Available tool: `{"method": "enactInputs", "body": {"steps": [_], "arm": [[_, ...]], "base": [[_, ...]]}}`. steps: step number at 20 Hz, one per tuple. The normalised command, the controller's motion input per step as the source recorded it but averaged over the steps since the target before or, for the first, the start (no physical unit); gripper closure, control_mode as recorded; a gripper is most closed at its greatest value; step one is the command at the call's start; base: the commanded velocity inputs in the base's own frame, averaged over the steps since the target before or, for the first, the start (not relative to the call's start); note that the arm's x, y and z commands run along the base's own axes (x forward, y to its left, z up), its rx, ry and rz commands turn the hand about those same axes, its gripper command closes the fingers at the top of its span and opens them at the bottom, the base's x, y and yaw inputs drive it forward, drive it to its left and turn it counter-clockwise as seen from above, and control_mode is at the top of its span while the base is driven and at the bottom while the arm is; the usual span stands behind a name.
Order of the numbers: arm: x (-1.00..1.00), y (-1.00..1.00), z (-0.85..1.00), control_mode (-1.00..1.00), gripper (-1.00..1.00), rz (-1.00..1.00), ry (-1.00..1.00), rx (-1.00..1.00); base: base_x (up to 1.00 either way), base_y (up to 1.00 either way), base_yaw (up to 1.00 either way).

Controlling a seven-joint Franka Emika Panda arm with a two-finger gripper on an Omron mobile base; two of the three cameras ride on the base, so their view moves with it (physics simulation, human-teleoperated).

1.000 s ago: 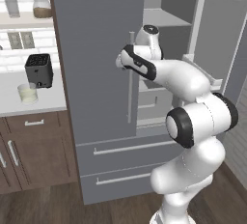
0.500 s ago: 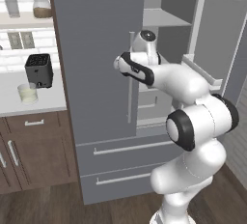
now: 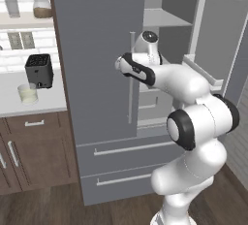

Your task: Grab a lemon wedge from the fridge and one ice cube from the ice bowl, and put them in the glass of lemonade.

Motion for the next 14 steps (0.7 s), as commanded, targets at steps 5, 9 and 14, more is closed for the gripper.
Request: {"method": "enactInputs", "body": {"steps": [5,9,14], "arm": [[0.08,-0.13,0.02,-1.00,-1.00,-0.02,0.00,0.00],[0.30,0.06,0.00,-1.00,-1.00,0.00,0.02,0.00],[0.53,0.11,-0.05,-1.00,-1.00,0.00,0.03,0.00]], "base": [[0.00,0.00,0.00],[0.00,0.00,0.00],[0.00,0.00,0.00]]}}
